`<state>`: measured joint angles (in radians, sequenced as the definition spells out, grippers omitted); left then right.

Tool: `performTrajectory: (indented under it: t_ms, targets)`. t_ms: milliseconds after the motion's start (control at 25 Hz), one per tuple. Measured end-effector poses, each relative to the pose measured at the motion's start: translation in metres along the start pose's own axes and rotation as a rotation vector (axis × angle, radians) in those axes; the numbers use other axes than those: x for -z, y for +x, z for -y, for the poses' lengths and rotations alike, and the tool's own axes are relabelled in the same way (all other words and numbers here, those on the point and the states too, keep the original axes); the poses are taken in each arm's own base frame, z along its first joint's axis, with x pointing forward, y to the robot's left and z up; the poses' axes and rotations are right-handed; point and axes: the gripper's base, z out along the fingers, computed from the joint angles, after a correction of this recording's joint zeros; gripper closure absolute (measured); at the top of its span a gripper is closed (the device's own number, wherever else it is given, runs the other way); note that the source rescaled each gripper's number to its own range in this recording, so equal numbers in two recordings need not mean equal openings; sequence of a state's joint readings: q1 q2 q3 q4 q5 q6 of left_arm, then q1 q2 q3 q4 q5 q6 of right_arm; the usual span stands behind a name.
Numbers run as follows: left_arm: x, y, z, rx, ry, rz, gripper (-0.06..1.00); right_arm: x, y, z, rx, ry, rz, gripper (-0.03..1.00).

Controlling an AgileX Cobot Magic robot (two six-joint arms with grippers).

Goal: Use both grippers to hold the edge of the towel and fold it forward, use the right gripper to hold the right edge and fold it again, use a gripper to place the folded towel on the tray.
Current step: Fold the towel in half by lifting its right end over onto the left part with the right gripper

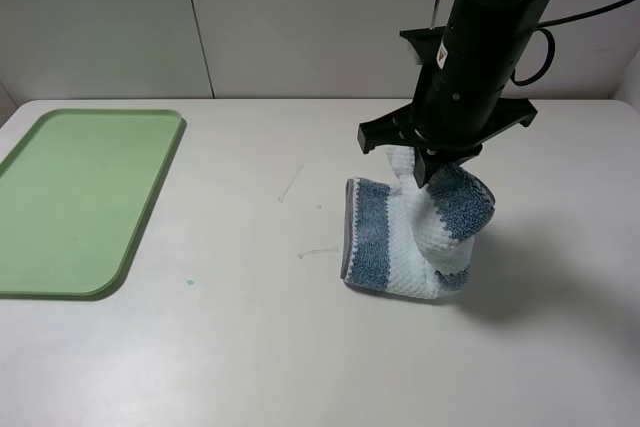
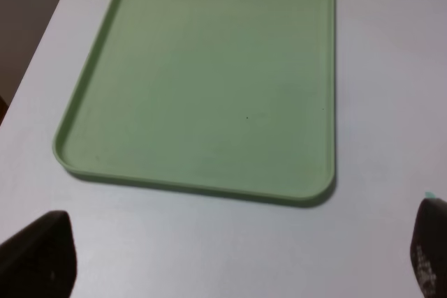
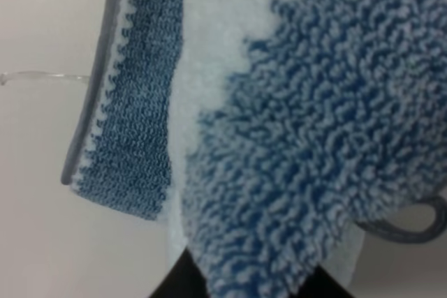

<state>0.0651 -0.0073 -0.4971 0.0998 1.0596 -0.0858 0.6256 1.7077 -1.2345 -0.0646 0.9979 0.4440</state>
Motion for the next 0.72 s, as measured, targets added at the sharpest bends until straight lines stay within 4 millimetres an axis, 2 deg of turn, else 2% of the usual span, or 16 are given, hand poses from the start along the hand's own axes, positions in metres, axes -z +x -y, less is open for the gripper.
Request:
performTrajectory:
  t_ms: [280, 480, 560, 600, 640, 680, 720]
  targets:
    - [0.000, 0.000, 0.000, 0.000, 0.000, 0.000, -0.01, 0.001, -0.001, 0.010, 0.010, 0.114, 0.009, 0.90]
    - [0.000, 0.000, 0.000, 0.000, 0.000, 0.000, -0.01, 0.001, -0.001, 0.012, 0.015, 0.129, 0.007, 0.90]
    - [0.000, 0.000, 0.000, 0.000, 0.000, 0.000, -0.01, 0.001, 0.000, 0.011, 0.010, 0.122, 0.004, 0.86]
    - [0.000, 0.000, 0.000, 0.000, 0.000, 0.000, -0.01, 0.001, 0.000, 0.010, 0.004, 0.115, 0.002, 0.79]
    - [0.000, 0.000, 0.000, 0.000, 0.000, 0.000, -0.01, 0.000, 0.000, 0.009, -0.005, 0.102, -0.002, 0.64]
    - [0.000, 0.000, 0.000, 0.000, 0.000, 0.000, -0.01, 0.000, 0.000, 0.008, -0.013, 0.088, -0.003, 0.42]
    - [0.000, 0.000, 0.000, 0.000, 0.000, 0.000, -0.01, 0.000, 0.000, 0.007, -0.014, 0.073, -0.005, 0.26]
